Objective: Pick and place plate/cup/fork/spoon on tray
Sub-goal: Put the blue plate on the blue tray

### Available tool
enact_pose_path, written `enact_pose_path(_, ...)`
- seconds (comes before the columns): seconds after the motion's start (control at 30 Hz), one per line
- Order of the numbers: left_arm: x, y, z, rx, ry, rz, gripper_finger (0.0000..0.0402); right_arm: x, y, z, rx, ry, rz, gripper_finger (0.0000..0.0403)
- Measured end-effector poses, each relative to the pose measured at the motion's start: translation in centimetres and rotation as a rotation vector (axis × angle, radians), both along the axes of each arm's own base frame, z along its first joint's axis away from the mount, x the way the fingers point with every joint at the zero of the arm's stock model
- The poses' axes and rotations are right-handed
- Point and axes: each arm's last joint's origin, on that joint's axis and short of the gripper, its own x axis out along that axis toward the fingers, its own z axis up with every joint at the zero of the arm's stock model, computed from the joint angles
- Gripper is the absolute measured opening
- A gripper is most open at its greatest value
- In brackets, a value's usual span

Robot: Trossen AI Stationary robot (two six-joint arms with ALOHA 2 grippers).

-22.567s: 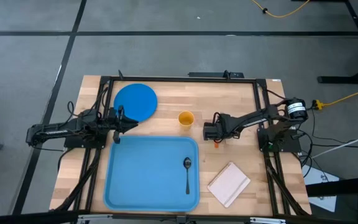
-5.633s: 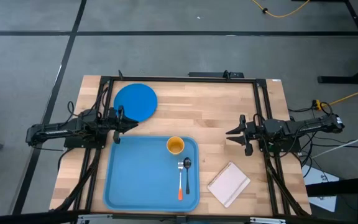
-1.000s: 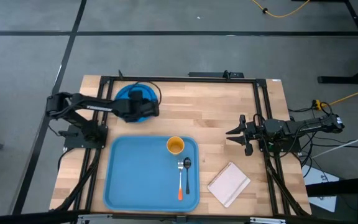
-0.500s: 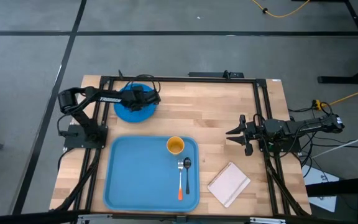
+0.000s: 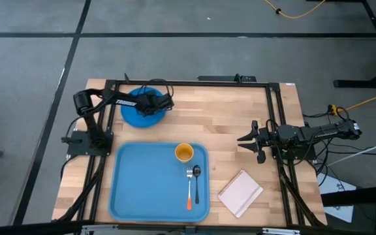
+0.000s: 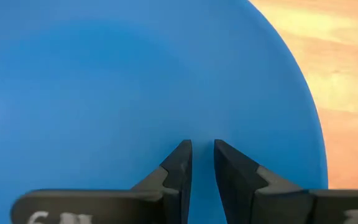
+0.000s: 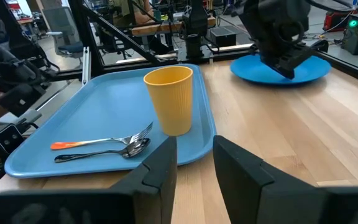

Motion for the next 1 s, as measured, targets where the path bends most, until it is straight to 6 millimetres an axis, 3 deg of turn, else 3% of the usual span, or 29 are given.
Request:
enact_pose_path(0.23,2.1,0.5,0.2,-0.009,-0.017,-0.05,0.006,0.0,0.0,0.0,0.0,0.0,0.0,0.011)
enact_pose_path(0.47,5.9,0.9,2.9,0.09,-0.126,-0.25,0.006,0.0,0.0,0.0,0.0,0.0,0.0,0.011)
enact_pose_path(0.63,7.7,0.1,4.5,0.194,-0.146,-0.358,0.006,0.0,0.0,0.0,0.0,0.0,0.0,0.011)
enact_pose_path(1.0,3.6,-0.7,3.2,0.041,0.147,0.027,0.006,0.0,0.0,0.0,0.0,0.0,0.0,0.011)
